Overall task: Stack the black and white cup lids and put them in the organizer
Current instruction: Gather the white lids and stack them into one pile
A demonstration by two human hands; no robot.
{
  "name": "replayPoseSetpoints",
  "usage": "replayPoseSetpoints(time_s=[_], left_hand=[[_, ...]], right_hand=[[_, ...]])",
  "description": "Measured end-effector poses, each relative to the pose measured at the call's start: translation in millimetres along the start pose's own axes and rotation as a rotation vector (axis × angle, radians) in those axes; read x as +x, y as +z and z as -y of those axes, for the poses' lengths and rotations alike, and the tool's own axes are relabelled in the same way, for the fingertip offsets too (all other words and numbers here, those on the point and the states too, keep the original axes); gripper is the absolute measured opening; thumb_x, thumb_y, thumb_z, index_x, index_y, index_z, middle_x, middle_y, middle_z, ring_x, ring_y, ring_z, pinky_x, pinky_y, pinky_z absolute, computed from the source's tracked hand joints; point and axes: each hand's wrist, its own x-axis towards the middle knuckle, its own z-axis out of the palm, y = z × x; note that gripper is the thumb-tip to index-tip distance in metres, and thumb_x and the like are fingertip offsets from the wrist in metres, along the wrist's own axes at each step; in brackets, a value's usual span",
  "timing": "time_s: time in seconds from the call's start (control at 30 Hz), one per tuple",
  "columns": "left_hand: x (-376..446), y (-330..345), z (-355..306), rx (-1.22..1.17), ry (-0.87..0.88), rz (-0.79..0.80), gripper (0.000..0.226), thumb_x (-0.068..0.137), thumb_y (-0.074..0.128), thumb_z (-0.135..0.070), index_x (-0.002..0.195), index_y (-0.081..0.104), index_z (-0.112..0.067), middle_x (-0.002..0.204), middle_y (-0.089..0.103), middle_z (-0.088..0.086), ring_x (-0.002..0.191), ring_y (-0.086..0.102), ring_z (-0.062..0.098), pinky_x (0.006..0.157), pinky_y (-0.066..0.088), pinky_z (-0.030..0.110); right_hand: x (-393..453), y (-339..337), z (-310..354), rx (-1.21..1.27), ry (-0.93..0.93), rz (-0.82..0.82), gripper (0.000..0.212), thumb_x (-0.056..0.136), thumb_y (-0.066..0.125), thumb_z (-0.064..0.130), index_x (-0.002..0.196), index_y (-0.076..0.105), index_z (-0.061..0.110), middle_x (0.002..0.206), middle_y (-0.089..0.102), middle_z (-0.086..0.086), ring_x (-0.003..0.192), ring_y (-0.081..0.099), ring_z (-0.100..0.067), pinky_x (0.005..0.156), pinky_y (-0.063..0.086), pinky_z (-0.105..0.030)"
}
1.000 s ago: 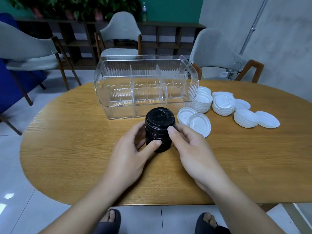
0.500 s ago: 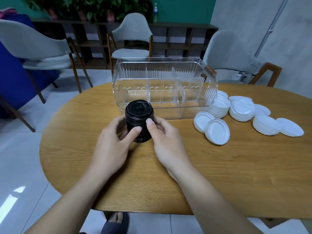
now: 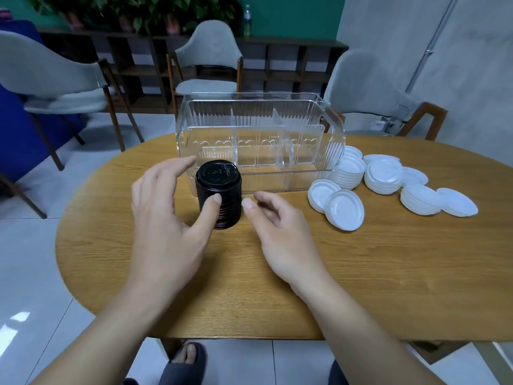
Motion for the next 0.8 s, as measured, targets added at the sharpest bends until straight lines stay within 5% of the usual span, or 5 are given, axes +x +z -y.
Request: replayPoseSetpoints(time_s=[0.23, 0.43, 0.6, 0.8], left_hand=[[-21, 37, -33, -0.155, 0.156, 0.156, 0.034, 0.101, 0.080, -0.019, 0.134, 0.074, -0.021, 0.126, 0.069, -0.010, 0.124, 0.063, 0.016, 0.106, 0.051, 0.038], [-31, 86, -44, -0.197, 0.165, 0.435, 0.034, 0.099, 0.083, -0.026, 0.132, 0.076, -0.027, 0.119, 0.070, -0.017, 0.116, 0.067, 0.009, 0.098, 0.055, 0.032], [-25, 116, -39, -0.174, 0.069, 0.575, 0.037, 0.099, 0.082, -0.040, 0.134, 0.075, -0.033, 0.120, 0.072, -0.022, 0.112, 0.068, 0.002, 0.096, 0.056, 0.032], [-21, 129, -33, -0.098, 0.064, 0.659, 0.043, 0.099, 0.079, -0.050, 0.139, 0.072, -0.037, 0.126, 0.069, -0.026, 0.119, 0.063, -0.001, 0.108, 0.051, 0.030]], right_hand=[[-25, -51, -7, -0.112, -0.112, -0.070, 0.037, 0.098, 0.081, 0.039, 0.133, 0.073, 0.028, 0.130, 0.073, 0.016, 0.125, 0.068, 0.001, 0.109, 0.057, -0.033], [-28, -108, -20, -0.617, -0.312, -0.279, 0.028, 0.090, 0.090, 0.031, 0.113, 0.076, 0.023, 0.105, 0.067, 0.014, 0.094, 0.065, -0.007, 0.085, 0.046, -0.013], [-10, -137, -33, -0.761, -0.248, -0.399, 0.037, 0.086, 0.090, 0.048, 0.104, 0.069, 0.024, 0.100, 0.063, 0.009, 0.091, 0.061, -0.017, 0.089, 0.054, -0.042], [2, -140, -38, -0.867, -0.226, -0.347, 0.040, 0.085, 0.083, 0.063, 0.101, 0.071, 0.028, 0.099, 0.061, 0.012, 0.098, 0.059, -0.016, 0.095, 0.048, -0.044]])
